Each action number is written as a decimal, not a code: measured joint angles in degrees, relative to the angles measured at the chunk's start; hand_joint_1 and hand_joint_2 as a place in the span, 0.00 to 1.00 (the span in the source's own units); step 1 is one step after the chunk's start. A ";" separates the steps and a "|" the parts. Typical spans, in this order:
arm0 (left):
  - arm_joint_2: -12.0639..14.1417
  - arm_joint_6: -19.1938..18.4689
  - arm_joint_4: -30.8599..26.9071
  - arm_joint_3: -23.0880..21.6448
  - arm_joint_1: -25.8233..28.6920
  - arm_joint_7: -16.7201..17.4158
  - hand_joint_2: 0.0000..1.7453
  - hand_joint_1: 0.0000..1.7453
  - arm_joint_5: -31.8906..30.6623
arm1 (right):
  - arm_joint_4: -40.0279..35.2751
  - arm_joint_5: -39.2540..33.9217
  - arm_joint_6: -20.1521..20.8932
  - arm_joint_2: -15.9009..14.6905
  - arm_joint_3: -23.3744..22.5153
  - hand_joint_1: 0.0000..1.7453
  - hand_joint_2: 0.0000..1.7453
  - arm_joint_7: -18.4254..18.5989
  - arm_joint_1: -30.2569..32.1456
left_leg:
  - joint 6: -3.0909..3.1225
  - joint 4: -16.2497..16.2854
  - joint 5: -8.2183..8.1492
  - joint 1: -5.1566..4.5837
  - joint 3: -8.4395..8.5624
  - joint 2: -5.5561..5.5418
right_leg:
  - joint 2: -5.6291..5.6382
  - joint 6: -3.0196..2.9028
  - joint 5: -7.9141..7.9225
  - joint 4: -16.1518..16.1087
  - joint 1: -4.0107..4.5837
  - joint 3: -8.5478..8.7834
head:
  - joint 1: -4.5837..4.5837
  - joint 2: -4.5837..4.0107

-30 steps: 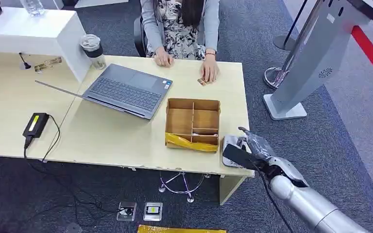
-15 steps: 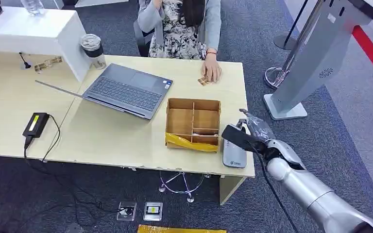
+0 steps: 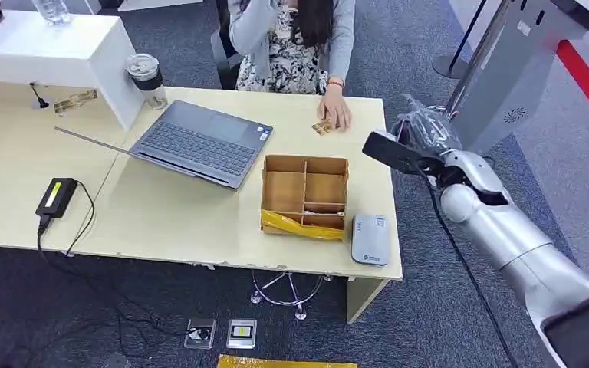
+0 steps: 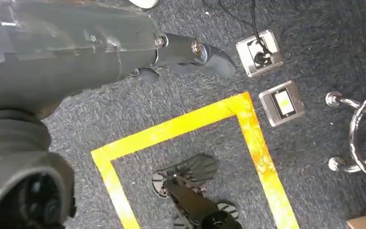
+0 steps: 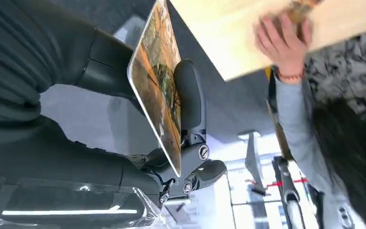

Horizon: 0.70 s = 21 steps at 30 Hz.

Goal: Pass the card to the sensor for recognition and then transmit it.

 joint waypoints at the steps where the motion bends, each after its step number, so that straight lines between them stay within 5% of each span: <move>1: 0.00 -0.15 0.00 0.00 -0.02 -0.11 0.00 0.00 -0.22 | 0.46 0.52 -0.11 0.74 0.02 1.00 1.00 -0.20 -0.63 | 0.00 0.00 0.00 0.00 0.01 0.01 | 0.01 0.00 0.00 0.00 0.00 0.00 | -0.02 0.00; 12: -0.17 -1.09 0.00 -0.04 -0.07 -0.59 0.00 0.00 -0.83 | 5.75 1.59 -2.36 9.72 0.20 1.00 1.00 -0.57 -0.36 | 0.00 0.00 0.00 0.02 0.01 0.00 | 0.00 -0.01 -0.01 0.00 0.02 0.00 | 0.00 0.00; 21: -0.17 -0.79 0.00 -0.13 -0.05 -0.55 0.00 0.00 -0.63 | 8.72 2.01 -2.60 13.83 0.20 1.00 1.00 -1.29 0.05 | 0.00 0.00 0.00 0.02 0.01 -0.01 | -0.02 -0.01 -0.01 0.00 0.02 -0.01 | 0.00 0.00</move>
